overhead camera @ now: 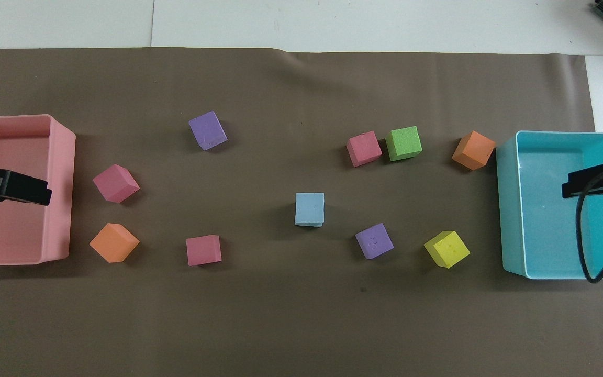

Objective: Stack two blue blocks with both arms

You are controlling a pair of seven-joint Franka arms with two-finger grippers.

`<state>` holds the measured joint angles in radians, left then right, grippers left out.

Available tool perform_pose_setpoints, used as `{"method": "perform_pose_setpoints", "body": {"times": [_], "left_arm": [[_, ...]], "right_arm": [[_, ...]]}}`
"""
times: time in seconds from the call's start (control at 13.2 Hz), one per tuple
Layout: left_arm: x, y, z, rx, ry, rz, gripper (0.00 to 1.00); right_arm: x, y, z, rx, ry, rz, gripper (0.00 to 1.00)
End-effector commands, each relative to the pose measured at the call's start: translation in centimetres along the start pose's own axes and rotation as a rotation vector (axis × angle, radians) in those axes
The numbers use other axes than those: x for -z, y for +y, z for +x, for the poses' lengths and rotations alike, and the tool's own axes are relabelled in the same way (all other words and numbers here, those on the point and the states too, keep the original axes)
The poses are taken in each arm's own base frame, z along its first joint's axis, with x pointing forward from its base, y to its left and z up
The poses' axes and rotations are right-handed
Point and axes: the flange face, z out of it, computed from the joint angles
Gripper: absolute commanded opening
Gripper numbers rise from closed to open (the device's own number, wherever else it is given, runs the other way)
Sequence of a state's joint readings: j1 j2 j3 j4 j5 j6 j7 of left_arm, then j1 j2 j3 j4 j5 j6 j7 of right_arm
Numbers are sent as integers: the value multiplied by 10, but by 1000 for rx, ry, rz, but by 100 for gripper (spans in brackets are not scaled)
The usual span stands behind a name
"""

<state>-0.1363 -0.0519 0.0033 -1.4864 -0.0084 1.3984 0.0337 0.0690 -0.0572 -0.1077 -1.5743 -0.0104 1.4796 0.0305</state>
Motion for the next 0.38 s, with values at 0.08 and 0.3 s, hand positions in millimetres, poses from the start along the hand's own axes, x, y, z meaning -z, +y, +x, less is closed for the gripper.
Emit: {"method": "perform_pose_setpoints", "body": {"times": [0.08,0.3], "left_arm": [[-3,-4,-4,-4,-8,-13,100],[-3,-3,-4,-4,-9,-15,100]], "right_arm": [[2,0,-1,18,3,23,100],[2,-1,-1,22,0,23,100]]}}
